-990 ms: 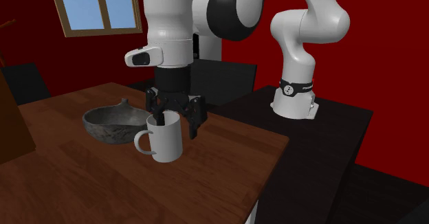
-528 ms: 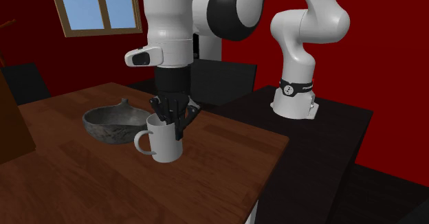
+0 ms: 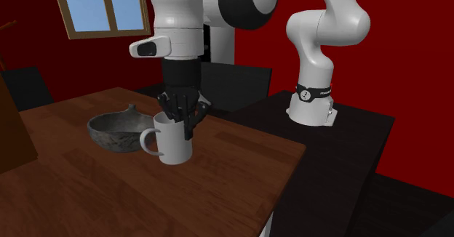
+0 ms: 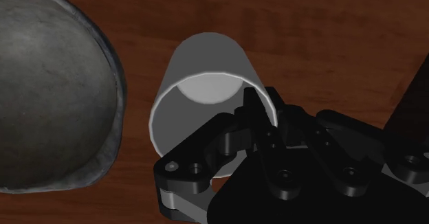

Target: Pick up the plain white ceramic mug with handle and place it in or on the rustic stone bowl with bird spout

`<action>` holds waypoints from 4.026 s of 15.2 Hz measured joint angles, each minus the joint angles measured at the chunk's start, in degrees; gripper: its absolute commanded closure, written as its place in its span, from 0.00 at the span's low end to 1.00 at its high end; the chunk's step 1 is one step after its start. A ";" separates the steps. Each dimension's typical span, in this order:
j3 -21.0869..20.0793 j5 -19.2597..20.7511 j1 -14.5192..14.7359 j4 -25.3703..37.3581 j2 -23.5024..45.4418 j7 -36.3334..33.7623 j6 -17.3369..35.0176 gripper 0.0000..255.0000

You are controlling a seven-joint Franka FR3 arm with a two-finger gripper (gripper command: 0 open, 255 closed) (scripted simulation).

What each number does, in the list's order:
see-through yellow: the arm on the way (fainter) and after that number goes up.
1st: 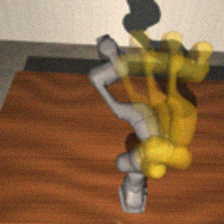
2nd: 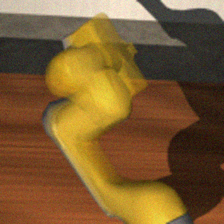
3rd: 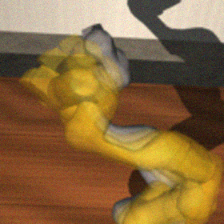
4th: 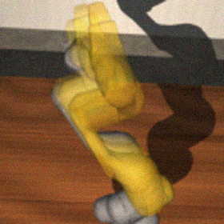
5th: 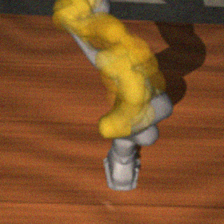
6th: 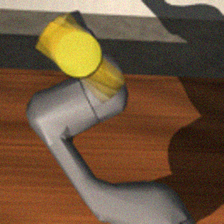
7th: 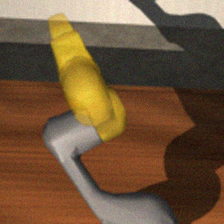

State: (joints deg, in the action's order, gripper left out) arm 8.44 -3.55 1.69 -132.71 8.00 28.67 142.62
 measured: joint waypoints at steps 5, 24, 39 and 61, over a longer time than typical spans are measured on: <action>0.21 0.86 0.07 0.62 -2.90 -0.58 -3.48 1.00; 0.28 2.93 0.15 6.79 -11.19 -2.21 -17.82 1.00; 5.63 -0.40 -5.73 29.11 1.17 9.94 -28.37 1.00; 5.86 -3.34 -7.71 26.57 9.48 14.04 -17.97 1.00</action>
State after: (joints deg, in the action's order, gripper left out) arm 14.29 -6.89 -6.03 -106.14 17.48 42.71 124.65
